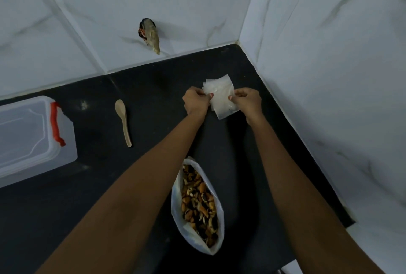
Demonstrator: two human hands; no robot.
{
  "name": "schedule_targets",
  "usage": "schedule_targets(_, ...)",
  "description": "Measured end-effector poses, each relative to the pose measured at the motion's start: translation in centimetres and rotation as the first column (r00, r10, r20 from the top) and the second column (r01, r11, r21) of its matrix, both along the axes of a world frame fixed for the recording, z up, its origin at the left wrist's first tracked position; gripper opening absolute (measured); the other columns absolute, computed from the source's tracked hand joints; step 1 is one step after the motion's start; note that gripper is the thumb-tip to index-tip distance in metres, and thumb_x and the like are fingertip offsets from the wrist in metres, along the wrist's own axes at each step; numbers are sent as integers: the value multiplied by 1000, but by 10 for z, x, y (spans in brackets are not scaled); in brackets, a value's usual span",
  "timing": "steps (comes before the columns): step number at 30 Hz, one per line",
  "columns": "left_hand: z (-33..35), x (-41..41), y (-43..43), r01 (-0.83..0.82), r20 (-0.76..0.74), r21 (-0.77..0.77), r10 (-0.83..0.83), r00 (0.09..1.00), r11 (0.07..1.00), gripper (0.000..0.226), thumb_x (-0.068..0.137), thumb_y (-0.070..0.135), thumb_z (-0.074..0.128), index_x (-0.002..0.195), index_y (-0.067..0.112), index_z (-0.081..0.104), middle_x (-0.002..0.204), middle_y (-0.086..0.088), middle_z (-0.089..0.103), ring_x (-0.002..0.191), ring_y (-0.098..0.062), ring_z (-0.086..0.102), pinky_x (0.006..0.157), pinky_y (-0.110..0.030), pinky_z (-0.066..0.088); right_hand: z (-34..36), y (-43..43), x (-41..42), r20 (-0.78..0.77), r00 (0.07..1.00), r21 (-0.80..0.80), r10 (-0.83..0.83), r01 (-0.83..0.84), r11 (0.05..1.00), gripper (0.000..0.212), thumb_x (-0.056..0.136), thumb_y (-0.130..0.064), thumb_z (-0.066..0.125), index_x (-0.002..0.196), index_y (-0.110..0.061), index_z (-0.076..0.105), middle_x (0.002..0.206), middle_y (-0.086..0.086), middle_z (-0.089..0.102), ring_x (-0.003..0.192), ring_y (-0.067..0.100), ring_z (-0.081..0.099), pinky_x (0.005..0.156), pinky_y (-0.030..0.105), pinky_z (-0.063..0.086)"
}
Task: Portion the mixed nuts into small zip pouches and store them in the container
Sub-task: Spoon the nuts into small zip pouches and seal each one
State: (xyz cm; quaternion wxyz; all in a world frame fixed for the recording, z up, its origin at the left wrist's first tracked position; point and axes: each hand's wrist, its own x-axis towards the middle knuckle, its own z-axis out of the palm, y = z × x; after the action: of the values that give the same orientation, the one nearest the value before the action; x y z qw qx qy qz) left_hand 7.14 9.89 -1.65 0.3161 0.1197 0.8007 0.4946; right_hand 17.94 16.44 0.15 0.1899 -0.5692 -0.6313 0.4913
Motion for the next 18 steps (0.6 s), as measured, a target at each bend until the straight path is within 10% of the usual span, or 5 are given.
schedule_targets(18, 72, 29, -121, 1, 55, 303, -18, 998, 953, 12, 88, 11, 59, 100, 10, 59, 100, -6, 64, 91, -14, 64, 76, -26, 56, 56, -103, 38, -260, 957, -143, 132, -173, 974, 22, 80, -6, 68, 99, -14, 59, 103, 4, 63, 95, 15, 61, 74, 22, 51)
